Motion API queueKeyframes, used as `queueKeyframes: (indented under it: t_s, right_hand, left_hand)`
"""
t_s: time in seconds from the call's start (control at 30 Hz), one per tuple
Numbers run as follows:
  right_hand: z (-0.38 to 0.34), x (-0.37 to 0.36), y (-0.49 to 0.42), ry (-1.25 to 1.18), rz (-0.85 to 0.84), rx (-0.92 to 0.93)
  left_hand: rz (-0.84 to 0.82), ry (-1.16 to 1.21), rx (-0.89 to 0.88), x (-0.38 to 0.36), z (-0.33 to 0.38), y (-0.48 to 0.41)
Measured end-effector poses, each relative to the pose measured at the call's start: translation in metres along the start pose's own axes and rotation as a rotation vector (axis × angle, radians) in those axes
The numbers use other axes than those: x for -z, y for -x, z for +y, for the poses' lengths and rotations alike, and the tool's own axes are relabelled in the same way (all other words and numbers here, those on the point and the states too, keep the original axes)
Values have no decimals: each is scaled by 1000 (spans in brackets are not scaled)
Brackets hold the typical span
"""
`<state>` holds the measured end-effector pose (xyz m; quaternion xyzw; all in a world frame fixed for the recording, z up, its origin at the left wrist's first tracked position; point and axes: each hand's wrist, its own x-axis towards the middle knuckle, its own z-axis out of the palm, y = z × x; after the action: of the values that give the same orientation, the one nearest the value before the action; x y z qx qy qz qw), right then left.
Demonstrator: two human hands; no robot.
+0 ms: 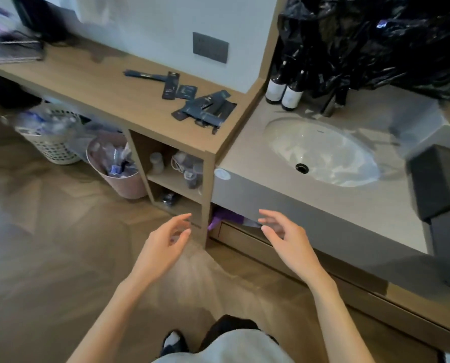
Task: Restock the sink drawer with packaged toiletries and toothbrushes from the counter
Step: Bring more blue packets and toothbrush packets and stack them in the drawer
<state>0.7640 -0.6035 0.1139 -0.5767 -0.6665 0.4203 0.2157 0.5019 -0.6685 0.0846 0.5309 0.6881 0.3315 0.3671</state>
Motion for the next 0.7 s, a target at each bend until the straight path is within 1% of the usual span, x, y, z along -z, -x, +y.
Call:
queueKeyframes:
  t_s: [0.1,0.2,0.3,0.4,0.5,0.6,0.7]
  right_hand:
    - [-36,-29,-24,-19,25,9]
    - [-69,-51,-56,-26,72,41]
    - [-99,-69,-98,-42,129,73]
    - [-125,-84,-150,-54,194,114]
    - [-146,-97,-213,-48,227,149]
    - [-167,-106,-282,-6,237,155]
    - [-180,-115,-347,-6,292,134]
  left_hand:
    - [21,19,-25,42,-12,-32]
    - [78,63,-50,76,-19,-72]
    - [139,87,-94,105,-23,-119]
    - [148,73,-134,131,-29,-174]
    - [114,51,-154,157,-32,-237]
    - [30,-7,-143,182,-32,-303]
    - [-55,-107,-126,202,-33,-367]
